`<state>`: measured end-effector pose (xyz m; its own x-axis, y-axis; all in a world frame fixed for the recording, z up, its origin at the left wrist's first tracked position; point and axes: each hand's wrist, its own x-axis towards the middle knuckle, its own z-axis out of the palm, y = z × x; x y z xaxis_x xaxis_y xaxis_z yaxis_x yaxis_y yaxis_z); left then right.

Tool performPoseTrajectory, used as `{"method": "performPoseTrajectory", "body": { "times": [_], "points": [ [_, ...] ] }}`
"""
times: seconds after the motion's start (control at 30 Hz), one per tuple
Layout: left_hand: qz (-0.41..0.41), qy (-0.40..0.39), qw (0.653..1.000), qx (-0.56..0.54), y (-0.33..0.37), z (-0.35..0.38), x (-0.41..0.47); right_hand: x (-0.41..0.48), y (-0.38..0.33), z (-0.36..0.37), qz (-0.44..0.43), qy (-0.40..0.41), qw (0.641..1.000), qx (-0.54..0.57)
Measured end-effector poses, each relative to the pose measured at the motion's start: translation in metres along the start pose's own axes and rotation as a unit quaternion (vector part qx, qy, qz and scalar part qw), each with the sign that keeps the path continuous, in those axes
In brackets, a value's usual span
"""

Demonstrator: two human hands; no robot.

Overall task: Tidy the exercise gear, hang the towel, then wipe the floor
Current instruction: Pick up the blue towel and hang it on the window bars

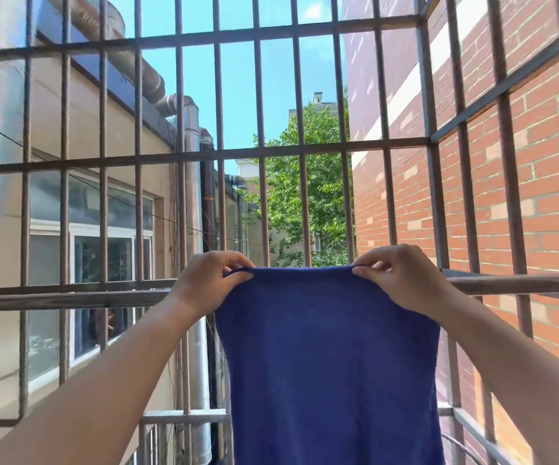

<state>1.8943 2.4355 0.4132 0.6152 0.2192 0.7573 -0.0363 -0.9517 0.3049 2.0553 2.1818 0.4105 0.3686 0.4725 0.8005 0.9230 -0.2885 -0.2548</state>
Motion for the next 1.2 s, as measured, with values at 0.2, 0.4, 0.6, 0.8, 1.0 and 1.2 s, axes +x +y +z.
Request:
{"method": "performPoseTrajectory", "body": {
  "times": [0.2,0.4,0.6,0.8,1.0,1.2],
  "points": [
    [-0.005,-0.026,0.999,0.026,0.005,0.007,0.003,-0.002,0.004,-0.006,-0.016,-0.025,1.000,0.008],
    [0.061,-0.058,0.994,0.073,0.035,0.035,-0.016,-0.005,0.005,-0.002,-0.021,-0.012,1.000,0.007],
    [0.054,-0.042,0.980,0.189,0.045,0.061,-0.018,-0.025,0.006,0.001,-0.073,0.016,0.996,-0.044],
    [0.068,-0.023,0.976,0.207,0.041,0.065,-0.019,-0.056,0.026,0.008,-0.091,0.114,0.981,-0.125],
    [0.078,-0.009,0.978,0.195,0.042,0.065,-0.020,-0.048,0.028,-0.001,-0.082,0.100,0.988,-0.082],
    [0.078,-0.029,0.977,0.194,0.041,0.062,-0.019,-0.033,0.031,-0.021,-0.062,0.060,0.996,0.000]
  ]
}}
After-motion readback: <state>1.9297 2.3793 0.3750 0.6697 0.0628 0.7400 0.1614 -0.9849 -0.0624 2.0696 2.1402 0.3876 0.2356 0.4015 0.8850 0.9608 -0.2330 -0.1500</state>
